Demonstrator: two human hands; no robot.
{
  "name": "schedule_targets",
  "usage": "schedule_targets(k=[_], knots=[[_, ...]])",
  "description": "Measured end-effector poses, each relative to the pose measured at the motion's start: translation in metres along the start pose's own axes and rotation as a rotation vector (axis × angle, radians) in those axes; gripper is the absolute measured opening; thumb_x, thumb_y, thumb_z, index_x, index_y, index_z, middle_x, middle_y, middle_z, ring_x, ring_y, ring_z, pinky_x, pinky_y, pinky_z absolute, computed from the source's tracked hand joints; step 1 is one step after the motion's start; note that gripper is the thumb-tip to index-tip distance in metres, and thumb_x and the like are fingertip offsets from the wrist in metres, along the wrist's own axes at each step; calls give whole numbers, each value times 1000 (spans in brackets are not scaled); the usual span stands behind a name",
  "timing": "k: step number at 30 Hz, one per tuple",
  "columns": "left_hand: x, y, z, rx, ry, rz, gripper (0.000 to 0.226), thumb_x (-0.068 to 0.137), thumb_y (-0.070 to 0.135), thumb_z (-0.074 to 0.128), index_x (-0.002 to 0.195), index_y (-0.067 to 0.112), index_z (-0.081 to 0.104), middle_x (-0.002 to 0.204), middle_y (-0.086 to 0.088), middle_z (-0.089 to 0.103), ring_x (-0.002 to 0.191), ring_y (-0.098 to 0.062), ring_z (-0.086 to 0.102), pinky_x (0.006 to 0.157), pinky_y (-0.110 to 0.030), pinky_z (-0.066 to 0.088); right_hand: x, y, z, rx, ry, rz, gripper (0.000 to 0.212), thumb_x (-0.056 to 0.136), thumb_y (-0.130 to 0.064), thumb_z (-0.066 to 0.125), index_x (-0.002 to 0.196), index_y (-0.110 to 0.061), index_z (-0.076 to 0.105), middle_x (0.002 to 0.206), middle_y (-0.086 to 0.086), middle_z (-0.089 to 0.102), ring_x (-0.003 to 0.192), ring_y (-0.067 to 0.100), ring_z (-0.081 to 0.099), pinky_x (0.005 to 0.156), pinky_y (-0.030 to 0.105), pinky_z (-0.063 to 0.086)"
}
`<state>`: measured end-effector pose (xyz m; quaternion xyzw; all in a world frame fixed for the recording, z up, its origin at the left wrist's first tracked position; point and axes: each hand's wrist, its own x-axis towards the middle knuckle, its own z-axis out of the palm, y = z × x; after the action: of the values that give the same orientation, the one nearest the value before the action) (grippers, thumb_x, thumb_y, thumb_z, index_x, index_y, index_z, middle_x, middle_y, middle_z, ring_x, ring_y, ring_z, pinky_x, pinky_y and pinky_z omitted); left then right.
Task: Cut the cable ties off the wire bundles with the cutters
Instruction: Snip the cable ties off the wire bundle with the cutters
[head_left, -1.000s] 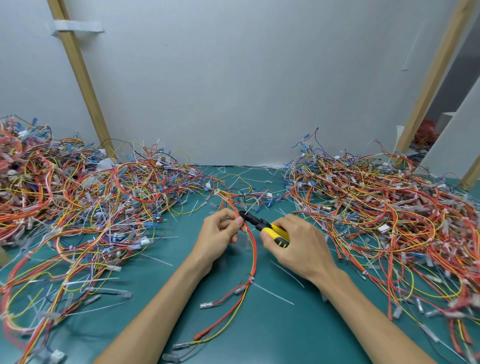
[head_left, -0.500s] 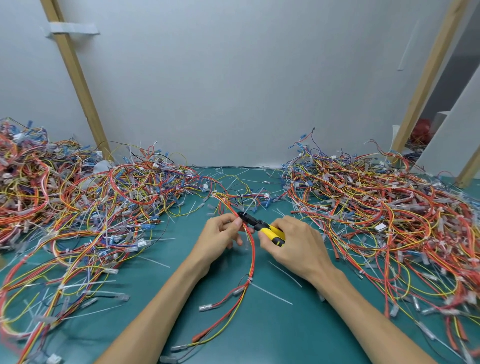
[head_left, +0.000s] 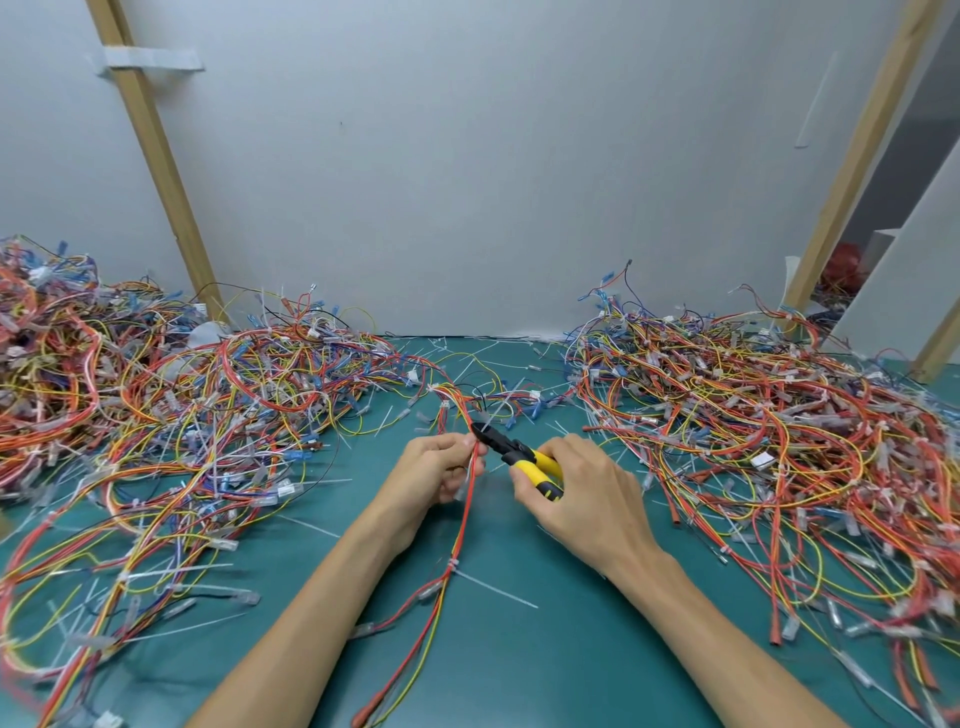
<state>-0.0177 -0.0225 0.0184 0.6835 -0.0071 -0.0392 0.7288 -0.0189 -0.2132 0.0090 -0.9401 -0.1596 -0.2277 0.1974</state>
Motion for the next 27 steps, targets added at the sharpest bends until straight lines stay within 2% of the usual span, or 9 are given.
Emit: schedule_targets(k=[5,8,12,20,27], knots=[[-2,1,-3,-75,-116,2,23,101,11,42,80,16,51,60,10,51,42,-3,28,41,-12,29,1,1,-4,77,57,-82,43,82,-63,46,95,-26,63,86,-16,50,89,11,53,64,31,45],[-1,1,-5,-60,-139,9,25,102,11,40,79,17,47,62,9,50,43,-4,27,44,-15,27,2,5,-8,78,72,-144,44,83,-60,48,102,-24,64,91,-14,55,92,13,54,68,33,50],[0,-3,-4,12,-171,26,24,104,16,40,81,18,48,64,9,51,45,-6,27,51,-22,24,4,11,-12,80,67,-177,43,83,-57,50,104,-23,64,95,-12,58,94,13,53,70,32,49],[1,-5,-4,61,-197,57,26,104,14,38,81,17,49,62,8,50,45,-5,27,46,-15,29,5,13,-15,111,98,-217,38,80,-49,63,104,-20,68,96,-8,60,91,15,53,77,26,44],[1,-5,-4,65,-200,46,26,104,12,39,80,17,49,62,6,48,45,-6,25,43,-13,27,5,13,-17,107,99,-243,34,78,-43,72,101,-18,68,92,-9,59,87,16,53,74,27,44]])
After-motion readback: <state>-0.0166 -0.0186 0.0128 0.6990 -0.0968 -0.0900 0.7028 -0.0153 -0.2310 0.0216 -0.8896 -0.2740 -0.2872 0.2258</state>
